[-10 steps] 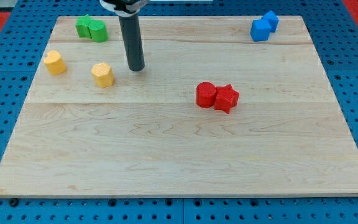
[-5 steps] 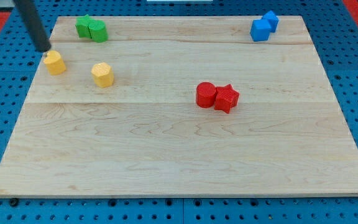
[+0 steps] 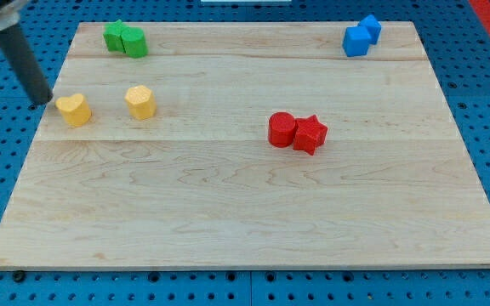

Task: Move the heart into the hexagon

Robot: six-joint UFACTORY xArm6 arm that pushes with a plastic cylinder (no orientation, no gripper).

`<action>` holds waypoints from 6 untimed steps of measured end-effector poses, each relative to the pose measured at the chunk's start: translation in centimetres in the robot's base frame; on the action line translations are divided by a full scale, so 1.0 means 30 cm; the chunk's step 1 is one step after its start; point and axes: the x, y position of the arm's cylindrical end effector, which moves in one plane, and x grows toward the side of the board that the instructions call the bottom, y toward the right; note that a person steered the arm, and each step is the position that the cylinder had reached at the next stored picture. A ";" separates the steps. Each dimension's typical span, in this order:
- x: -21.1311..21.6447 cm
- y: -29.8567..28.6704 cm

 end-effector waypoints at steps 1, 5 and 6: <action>0.064 0.040; 0.058 0.327; 0.083 0.319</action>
